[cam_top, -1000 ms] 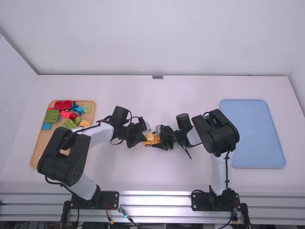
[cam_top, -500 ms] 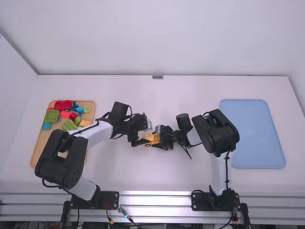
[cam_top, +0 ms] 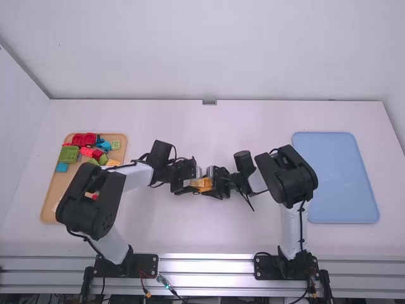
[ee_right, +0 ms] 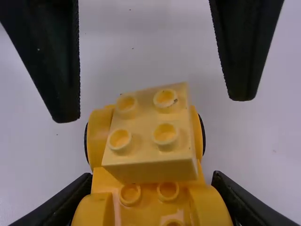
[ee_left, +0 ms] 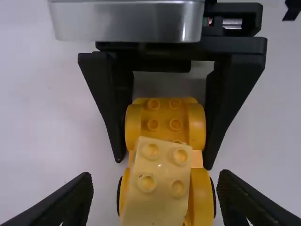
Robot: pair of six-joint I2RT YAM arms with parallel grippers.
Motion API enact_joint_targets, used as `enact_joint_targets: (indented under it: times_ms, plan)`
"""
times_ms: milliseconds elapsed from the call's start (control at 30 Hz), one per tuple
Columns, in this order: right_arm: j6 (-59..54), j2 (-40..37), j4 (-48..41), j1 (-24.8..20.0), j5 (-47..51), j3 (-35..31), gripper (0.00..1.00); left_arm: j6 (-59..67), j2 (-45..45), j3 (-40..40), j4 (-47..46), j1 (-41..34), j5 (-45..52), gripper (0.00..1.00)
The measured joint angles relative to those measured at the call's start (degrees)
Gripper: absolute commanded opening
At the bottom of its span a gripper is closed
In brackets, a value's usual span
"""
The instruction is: Assemble lego blocks to make yellow taxi
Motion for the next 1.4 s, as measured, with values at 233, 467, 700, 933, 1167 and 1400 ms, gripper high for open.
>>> enact_joint_targets:
  times_ms: [233,467,700,933,1167,1400]
  plan:
    - [-0.02,0.0,0.0,0.0,0.02,0.0,0.64,0.07,0.7,-0.22,1.79,0.0,0.35,0.68]
    - [-0.02,0.0,0.02,-0.02,0.02,0.0,0.64,0.07,1.49,-0.26,3.19,0.0,2.03,0.68]
    - [-0.04,0.0,-0.02,0.0,0.02,0.0,0.64,0.04,1.64,-0.28,3.04,0.0,2.03,0.65]
    - [-0.02,0.0,0.0,0.0,0.02,0.0,0.64,0.07,1.64,-0.28,2.62,0.0,2.49,0.63]
    - [0.0,0.0,0.0,0.0,0.02,0.0,0.64,0.04,2.12,-0.31,2.64,0.0,2.86,0.61]
    - [-0.02,0.0,0.02,-0.02,0.0,0.0,0.64,0.02,2.58,-1.01,2.89,0.02,3.04,0.49]
